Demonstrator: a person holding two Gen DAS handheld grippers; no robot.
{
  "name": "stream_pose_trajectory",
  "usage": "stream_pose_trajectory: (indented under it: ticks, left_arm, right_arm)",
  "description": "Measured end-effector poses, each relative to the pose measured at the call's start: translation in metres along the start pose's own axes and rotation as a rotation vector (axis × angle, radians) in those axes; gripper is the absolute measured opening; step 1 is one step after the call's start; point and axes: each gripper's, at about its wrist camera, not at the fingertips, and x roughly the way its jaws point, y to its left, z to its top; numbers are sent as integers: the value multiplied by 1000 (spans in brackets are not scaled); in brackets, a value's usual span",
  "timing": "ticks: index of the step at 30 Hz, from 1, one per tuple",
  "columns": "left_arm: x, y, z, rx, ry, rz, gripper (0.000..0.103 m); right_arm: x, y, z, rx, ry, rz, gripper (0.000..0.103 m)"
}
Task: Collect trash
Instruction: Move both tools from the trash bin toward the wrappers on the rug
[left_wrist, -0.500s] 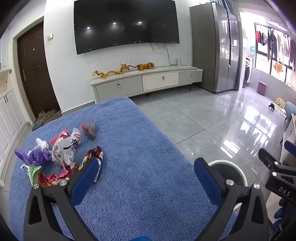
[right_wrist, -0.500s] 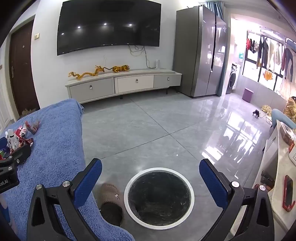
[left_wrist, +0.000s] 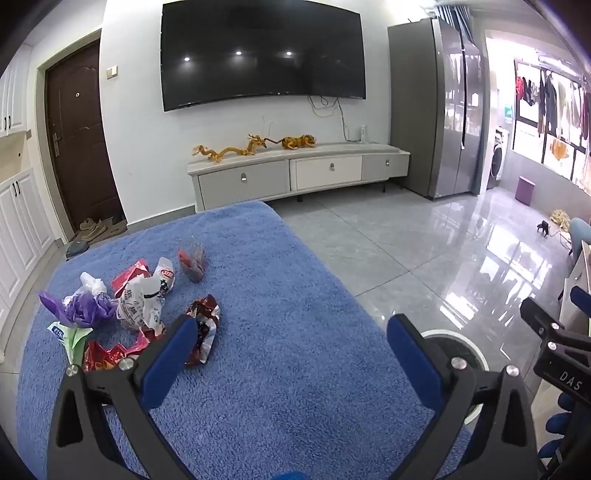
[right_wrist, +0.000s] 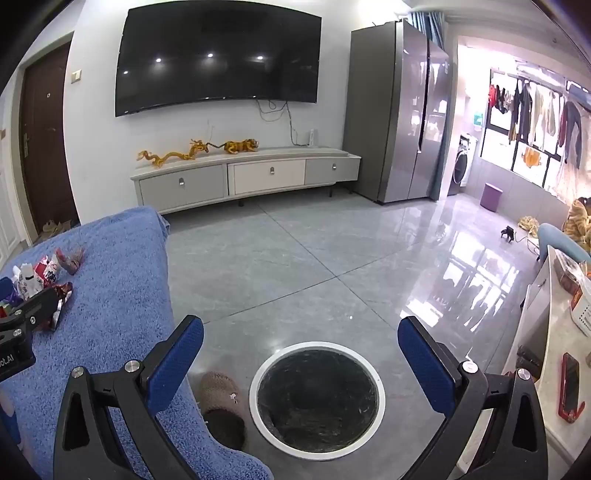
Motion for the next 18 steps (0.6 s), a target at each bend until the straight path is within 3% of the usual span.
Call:
stream_pose_trajectory:
  ticks: [6, 12, 18]
  left_arm:
    - [-11, 6, 0, -17, -42, -3, 103]
    - [-22, 13, 9, 17, -35, -84, 103]
    - [-30, 64, 11, -26, -54, -53, 103]
  right_arm:
    - [-8, 1, 3, 7, -21, 15, 103]
    - [-12, 4, 4, -8, -23, 45, 103]
    - [-13, 29, 13, -74, -14, 114, 103]
